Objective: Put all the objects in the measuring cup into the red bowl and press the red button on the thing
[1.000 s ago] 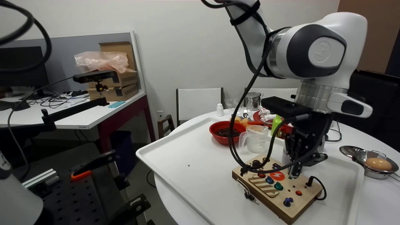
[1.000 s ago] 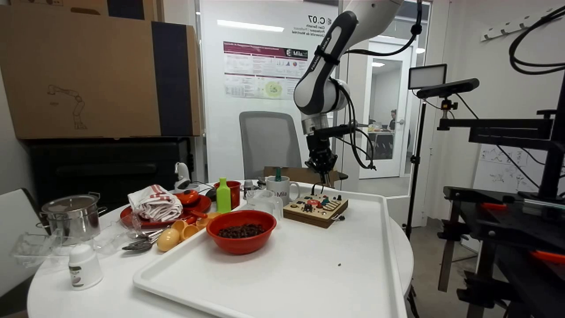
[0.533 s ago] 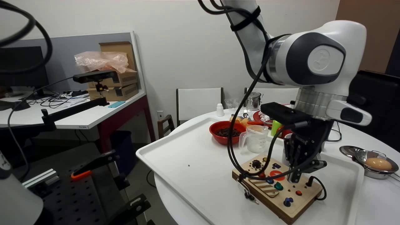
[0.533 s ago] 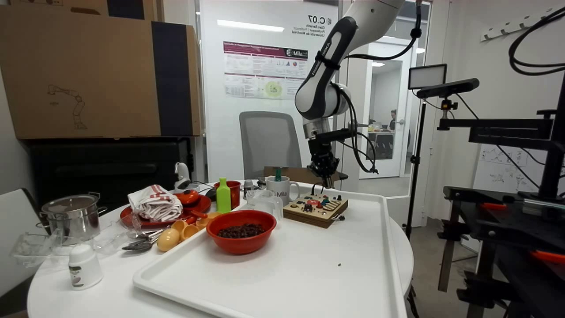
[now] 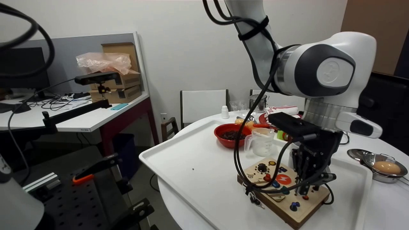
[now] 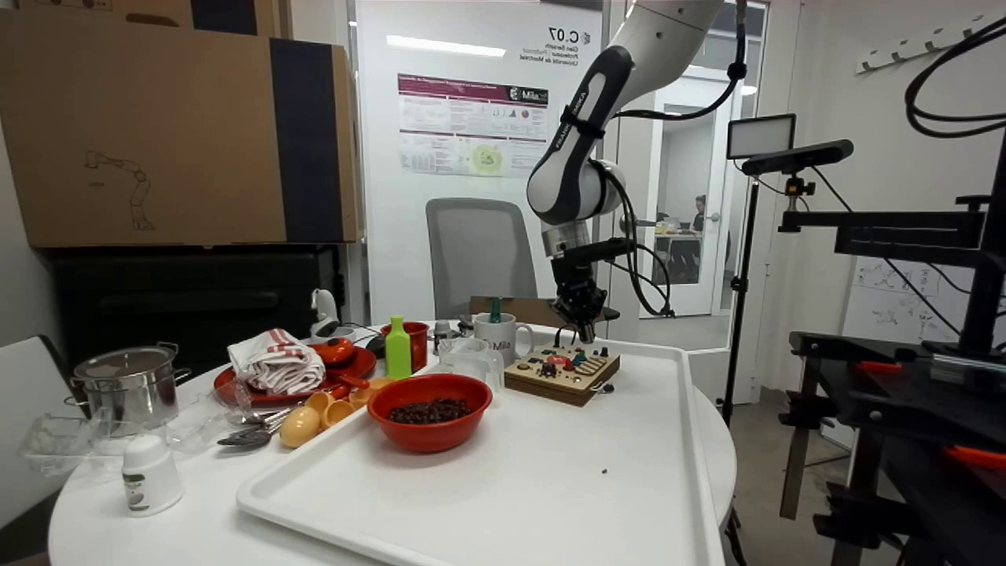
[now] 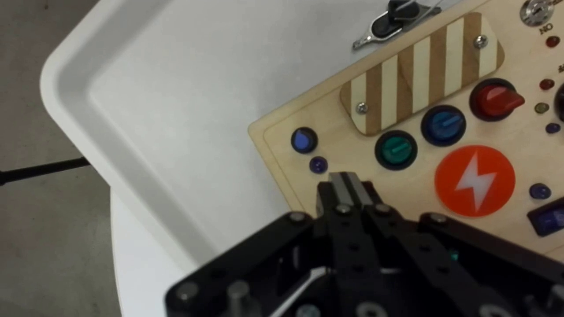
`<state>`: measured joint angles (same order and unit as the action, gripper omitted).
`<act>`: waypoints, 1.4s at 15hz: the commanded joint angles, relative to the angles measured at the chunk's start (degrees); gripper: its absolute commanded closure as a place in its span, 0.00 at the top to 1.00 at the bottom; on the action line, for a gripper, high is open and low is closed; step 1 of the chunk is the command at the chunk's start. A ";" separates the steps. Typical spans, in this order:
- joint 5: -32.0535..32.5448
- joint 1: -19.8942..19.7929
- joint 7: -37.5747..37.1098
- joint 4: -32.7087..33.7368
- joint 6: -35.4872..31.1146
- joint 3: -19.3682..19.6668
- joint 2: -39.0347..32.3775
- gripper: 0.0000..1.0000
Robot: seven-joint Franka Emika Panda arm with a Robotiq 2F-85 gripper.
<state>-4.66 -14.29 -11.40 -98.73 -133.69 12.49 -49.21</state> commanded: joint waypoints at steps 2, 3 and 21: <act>-0.12 0.13 -1.10 2.88 -0.05 0.38 -1.99 0.00; -0.11 0.11 -1.19 3.22 -0.03 0.43 -2.19 0.00; -0.15 -0.06 -1.87 7.91 1.37 0.45 -6.06 0.00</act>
<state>-4.67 -14.33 -12.42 -92.64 -133.54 12.80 -53.87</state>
